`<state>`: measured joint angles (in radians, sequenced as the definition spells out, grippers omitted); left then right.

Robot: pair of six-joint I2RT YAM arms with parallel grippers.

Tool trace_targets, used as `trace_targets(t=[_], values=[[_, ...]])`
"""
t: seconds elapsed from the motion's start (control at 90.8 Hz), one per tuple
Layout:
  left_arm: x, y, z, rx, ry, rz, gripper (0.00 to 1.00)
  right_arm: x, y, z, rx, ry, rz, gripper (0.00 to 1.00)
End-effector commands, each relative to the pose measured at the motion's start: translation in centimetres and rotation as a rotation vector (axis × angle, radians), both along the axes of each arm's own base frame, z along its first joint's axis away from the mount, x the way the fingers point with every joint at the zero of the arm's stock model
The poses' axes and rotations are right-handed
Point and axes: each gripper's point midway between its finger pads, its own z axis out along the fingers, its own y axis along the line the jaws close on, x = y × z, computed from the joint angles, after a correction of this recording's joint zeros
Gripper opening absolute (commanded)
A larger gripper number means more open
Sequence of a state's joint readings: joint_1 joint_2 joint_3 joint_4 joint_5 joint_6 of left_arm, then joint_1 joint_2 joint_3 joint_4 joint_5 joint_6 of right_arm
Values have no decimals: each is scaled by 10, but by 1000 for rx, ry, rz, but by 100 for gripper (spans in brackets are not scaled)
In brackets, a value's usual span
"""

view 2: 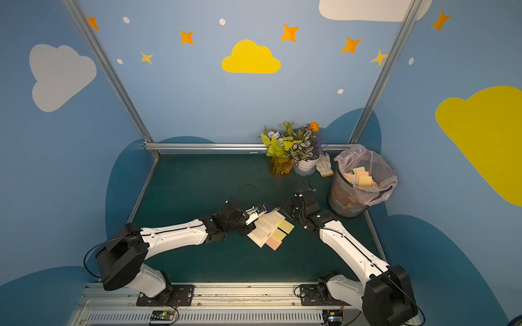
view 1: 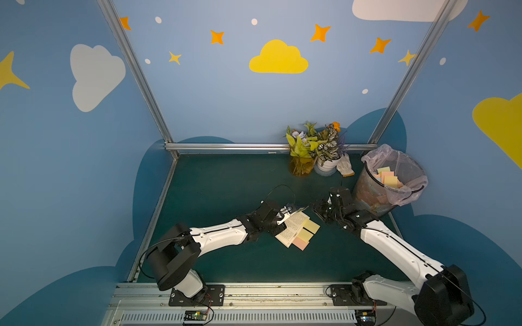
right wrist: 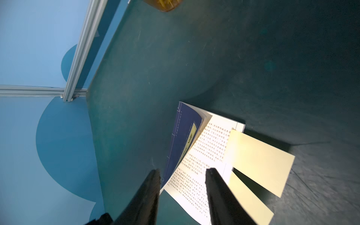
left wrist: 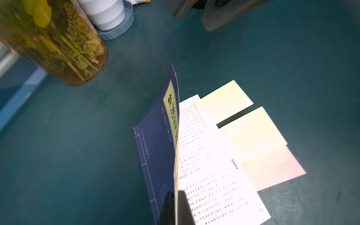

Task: Peel off the used sticky note
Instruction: Open the book at the center of the board.

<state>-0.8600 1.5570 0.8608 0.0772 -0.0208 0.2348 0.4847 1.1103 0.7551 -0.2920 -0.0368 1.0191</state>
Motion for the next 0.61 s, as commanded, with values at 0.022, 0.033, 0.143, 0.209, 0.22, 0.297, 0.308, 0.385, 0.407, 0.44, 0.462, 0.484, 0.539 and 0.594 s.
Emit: trace_targets(t=[0.022, 0.033, 0.143, 0.209, 0.22, 0.297, 0.308, 0.385, 0.407, 0.44, 0.462, 0.484, 0.539, 0.594], values=[[-15, 3, -8, -86, 226, -4, 3, -27, 0, -15, -61, 1, 86, 42], [-15, 4, -9, -87, 237, 0, 3, -29, 2, -15, -61, -3, 93, 41], [-13, 7, -12, -130, 332, 14, 3, -43, 18, -25, -78, -4, 151, 39], [-7, 12, -13, -159, 374, 45, 3, -48, 28, -34, -95, 5, 173, 35], [-6, 12, -13, -164, 380, 48, 3, -49, 30, -35, -98, 6, 177, 35], [2, 17, -14, -197, 430, 82, 3, -53, 42, -49, -118, 19, 198, 30], [2, 18, -14, -201, 438, 84, 3, -53, 44, -52, -123, 23, 200, 29], [8, 22, -16, -223, 472, 110, 3, -53, 62, -62, -136, 34, 235, 23], [9, 23, -17, -226, 478, 114, 3, -53, 68, -68, -151, 45, 248, 20], [10, 24, -18, -228, 486, 124, 3, -51, 75, -72, -173, 53, 260, 15], [11, 25, -20, -228, 491, 130, 3, -49, 81, -73, -187, 52, 271, 12], [13, 26, -21, -230, 495, 135, 3, -48, 87, -74, -200, 53, 284, 10], [14, 28, -23, -237, 510, 145, 3, -45, 100, -79, -228, 53, 314, 7], [17, 31, -24, -245, 524, 157, 3, -42, 115, -81, -246, 49, 348, 5]])
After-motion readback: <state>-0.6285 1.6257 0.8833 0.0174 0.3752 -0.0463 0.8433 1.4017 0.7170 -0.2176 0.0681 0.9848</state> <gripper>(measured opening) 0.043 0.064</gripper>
